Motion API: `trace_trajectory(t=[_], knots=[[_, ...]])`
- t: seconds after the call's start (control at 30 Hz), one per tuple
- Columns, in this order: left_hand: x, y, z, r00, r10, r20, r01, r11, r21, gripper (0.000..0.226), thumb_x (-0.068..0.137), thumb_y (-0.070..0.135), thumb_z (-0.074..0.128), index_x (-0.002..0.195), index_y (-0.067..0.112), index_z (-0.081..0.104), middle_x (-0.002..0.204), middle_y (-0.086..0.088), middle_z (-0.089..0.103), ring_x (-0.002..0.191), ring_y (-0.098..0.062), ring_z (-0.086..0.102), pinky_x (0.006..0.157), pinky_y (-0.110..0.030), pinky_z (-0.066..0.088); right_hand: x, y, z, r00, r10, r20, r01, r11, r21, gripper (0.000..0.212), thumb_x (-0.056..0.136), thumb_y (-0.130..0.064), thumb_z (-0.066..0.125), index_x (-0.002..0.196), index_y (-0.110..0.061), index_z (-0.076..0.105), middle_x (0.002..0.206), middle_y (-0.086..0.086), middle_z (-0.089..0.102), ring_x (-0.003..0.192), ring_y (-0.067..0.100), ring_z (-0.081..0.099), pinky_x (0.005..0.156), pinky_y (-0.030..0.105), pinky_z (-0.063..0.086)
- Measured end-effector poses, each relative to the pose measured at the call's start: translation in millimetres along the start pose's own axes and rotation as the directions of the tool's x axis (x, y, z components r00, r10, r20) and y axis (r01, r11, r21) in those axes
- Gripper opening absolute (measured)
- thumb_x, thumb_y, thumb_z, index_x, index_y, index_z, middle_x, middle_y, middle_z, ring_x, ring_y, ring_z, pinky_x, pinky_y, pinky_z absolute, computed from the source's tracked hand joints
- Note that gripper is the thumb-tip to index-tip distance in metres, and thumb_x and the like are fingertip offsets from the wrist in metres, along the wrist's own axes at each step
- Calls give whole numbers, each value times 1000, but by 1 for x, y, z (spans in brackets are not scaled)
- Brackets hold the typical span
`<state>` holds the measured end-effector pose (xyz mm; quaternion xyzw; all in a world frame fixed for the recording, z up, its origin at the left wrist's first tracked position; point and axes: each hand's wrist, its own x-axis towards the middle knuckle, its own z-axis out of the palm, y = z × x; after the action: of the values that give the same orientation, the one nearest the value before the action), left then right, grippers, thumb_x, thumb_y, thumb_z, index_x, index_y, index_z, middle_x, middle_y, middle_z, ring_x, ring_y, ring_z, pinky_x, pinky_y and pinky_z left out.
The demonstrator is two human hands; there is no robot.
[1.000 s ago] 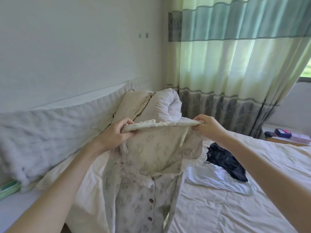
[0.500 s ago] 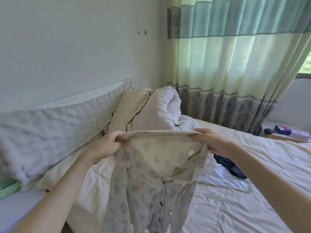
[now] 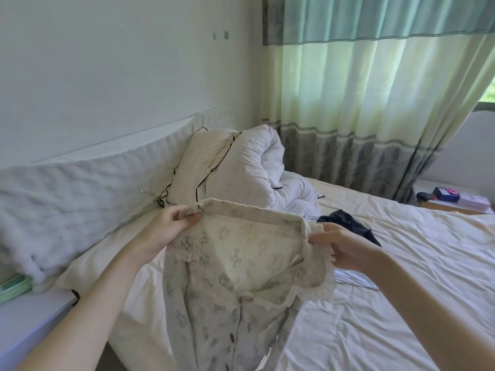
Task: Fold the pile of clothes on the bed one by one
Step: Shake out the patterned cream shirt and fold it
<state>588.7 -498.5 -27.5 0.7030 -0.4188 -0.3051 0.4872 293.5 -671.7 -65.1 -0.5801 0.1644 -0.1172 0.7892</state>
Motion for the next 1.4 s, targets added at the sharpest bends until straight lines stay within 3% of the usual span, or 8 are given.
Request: trace_trajectory(t=[0.17,0.33,0.6,0.67,0.77,0.97,1.13,1.4], knots=[[-14,-20,15,979,192,-72,-115,807,580,42,89,40,57,66,6,46,63,2,33,60,-15,35,57,-30,25,17,21,4,837,-256,-483,-40,853,-520,10,82,-17,72,80,-9,66,76,5,66,70,19,62,62,28,50],[-35,-51,40,945,217,-247,-34,812,582,36,95,30,52,62,26,38,66,0,42,60,-16,44,49,-21,29,22,39,16,709,-500,-497,-344,369,-863,35,92,-46,53,76,-19,38,65,-5,47,61,21,46,48,32,29],[-65,-72,57,907,-368,-205,288,897,-336,10,97,26,52,92,25,61,96,1,67,92,-16,63,85,-37,52,-5,43,25,839,-16,-543,-246,880,-406,49,86,-38,65,72,7,50,68,12,47,65,26,47,64,28,42],[-74,-72,50,958,-237,-163,205,960,-192,11,96,24,52,92,27,62,95,8,68,91,-8,62,83,-25,48,-24,37,26,843,-17,-537,-231,891,-391,58,81,-36,72,87,20,54,76,25,53,73,37,54,86,46,49],[-99,-65,35,997,28,-71,-20,993,114,20,94,26,54,75,25,59,64,17,59,65,-2,55,60,-7,38,-53,30,42,835,-101,-541,-203,858,-473,40,75,-30,77,70,0,50,70,11,46,70,27,44,68,37,35],[-158,-54,12,968,251,14,-251,959,130,18,86,42,51,71,36,59,62,1,54,59,-2,47,59,-12,36,-119,32,108,845,-196,-497,-29,912,-409,43,68,-26,77,110,-25,67,96,23,65,89,38,63,92,55,48],[-196,-43,20,894,448,-13,-430,864,261,28,90,40,46,62,40,39,54,8,43,46,-5,33,44,-14,27,-171,48,141,759,-359,-543,-42,806,-591,21,76,-18,75,61,-32,71,55,-13,61,54,-2,55,50,10,41],[-209,13,26,698,703,-138,-609,683,402,15,90,44,50,85,30,55,59,7,50,58,-8,46,52,-12,34,-211,12,171,299,-842,-449,-308,360,-881,59,71,-67,59,62,-9,56,54,5,52,53,21,45,56,32,36]])
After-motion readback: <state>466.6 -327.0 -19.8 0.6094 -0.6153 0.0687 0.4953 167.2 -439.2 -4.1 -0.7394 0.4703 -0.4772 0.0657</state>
